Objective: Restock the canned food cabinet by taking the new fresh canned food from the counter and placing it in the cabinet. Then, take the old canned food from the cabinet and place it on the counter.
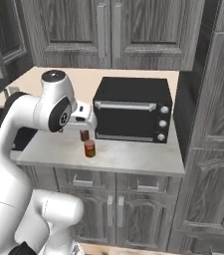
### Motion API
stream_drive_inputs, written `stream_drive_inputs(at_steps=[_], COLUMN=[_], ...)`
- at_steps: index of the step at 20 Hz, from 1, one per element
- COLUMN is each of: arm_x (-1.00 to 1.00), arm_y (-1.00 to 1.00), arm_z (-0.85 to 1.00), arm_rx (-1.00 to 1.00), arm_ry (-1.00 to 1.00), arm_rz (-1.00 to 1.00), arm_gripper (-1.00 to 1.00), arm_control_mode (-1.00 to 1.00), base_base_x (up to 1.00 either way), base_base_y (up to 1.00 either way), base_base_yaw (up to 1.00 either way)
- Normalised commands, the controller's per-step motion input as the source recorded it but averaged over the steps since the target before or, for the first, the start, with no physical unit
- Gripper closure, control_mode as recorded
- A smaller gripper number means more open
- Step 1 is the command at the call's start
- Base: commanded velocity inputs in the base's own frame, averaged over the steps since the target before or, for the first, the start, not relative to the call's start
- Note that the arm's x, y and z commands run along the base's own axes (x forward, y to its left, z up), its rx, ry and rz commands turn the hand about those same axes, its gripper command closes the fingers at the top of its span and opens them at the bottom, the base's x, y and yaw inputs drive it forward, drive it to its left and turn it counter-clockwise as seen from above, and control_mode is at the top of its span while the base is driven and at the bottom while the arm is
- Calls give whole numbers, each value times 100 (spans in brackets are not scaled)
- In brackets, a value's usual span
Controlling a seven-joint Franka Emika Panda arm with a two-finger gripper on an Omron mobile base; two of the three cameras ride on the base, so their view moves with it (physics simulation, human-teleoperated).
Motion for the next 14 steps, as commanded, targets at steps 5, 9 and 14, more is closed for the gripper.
stream_drive_inputs(at_steps=[5,9,14], arm_x=[0,0,0], arm_y=[0,0,-4], arm_z=[0,-30,-100], arm_rx=[0,0,0], arm_ry=[0,-1,0], arm_rz=[0,0,0], arm_gripper=[-100,-100,-100], arm_control_mode=[100,-100,-100], base_base_x=[44,5,0], base_base_y=[-1,-5,0], base_base_yaw=[0,0,0])
